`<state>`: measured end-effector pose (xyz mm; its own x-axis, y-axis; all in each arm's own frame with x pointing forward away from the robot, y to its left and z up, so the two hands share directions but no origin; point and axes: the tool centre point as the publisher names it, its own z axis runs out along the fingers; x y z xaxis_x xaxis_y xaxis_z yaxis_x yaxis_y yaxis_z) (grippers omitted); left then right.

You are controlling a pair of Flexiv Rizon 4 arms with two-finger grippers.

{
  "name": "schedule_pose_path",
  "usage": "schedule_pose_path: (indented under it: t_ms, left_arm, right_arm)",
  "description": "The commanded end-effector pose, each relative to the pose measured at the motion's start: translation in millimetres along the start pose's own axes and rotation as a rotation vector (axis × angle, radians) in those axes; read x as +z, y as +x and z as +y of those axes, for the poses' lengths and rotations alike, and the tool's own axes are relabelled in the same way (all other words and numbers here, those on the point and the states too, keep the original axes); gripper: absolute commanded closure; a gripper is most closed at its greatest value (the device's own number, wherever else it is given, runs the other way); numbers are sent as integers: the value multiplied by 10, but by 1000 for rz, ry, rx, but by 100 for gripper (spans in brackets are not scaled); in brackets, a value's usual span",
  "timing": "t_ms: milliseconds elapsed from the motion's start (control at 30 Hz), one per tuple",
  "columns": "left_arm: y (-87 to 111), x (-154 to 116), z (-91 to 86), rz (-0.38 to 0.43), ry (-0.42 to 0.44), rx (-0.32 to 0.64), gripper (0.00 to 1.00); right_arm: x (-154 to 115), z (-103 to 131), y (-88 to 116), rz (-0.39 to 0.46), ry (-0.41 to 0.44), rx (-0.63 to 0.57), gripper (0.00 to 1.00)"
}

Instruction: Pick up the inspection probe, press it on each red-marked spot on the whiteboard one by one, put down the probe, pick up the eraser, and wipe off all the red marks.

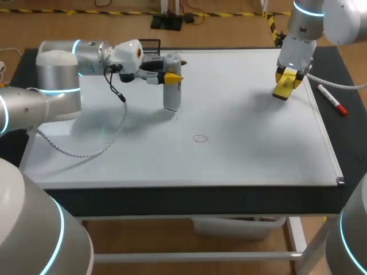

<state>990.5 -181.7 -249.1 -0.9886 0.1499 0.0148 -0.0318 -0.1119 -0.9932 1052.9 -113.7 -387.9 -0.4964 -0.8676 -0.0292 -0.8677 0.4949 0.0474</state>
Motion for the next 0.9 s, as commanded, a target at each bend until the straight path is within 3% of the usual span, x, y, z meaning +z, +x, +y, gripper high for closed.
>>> schedule_pose_path:
  t_ms: [33,433,900]
  left_arm:
    - [-44,-189,-96,-64,-3,10,100]
    - [-407,-773,-221,-235,25,48,100]
    - [-527,-1278,-263,-346,21,61,100]
  right_arm:
    - [-9,-11,0,4,1,-2,100]
    - [-9,-11,0,4,1,-2,100]
    - [-9,-11,0,4,1,-2,100]
